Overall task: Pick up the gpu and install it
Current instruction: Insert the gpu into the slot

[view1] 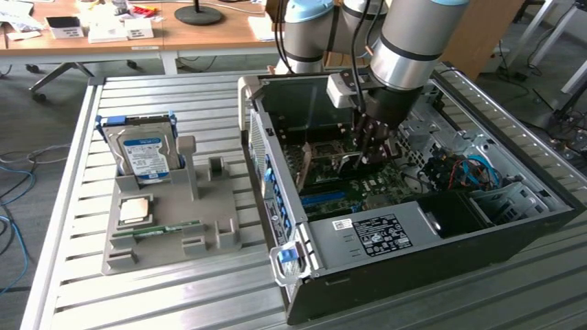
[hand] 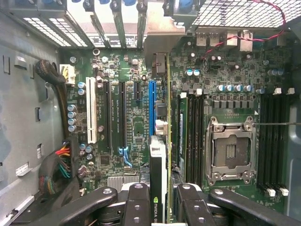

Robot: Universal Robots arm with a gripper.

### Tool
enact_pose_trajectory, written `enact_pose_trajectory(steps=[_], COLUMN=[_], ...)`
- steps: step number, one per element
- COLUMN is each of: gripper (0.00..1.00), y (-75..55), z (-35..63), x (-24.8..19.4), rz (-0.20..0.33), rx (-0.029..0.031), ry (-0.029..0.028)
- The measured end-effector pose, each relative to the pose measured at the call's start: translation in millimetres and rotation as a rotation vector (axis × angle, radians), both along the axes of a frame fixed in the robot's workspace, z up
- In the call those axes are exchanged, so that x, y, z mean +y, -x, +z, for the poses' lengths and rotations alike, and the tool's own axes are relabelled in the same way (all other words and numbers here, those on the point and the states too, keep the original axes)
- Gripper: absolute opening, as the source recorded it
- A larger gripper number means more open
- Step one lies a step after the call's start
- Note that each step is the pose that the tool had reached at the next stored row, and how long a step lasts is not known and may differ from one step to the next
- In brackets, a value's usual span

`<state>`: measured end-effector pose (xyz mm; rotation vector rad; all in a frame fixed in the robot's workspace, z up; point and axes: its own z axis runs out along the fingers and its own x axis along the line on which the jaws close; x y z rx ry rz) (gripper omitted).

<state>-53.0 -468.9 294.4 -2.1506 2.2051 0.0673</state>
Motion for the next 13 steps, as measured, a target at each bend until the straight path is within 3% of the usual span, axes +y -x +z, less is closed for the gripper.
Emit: enact_pose_trajectory(steps=[13], gripper=[0.27], y=[2.1], z=[-0.5], x=[0.0], rz=[0.0], rx=[0.0], ry=[-0.0001])
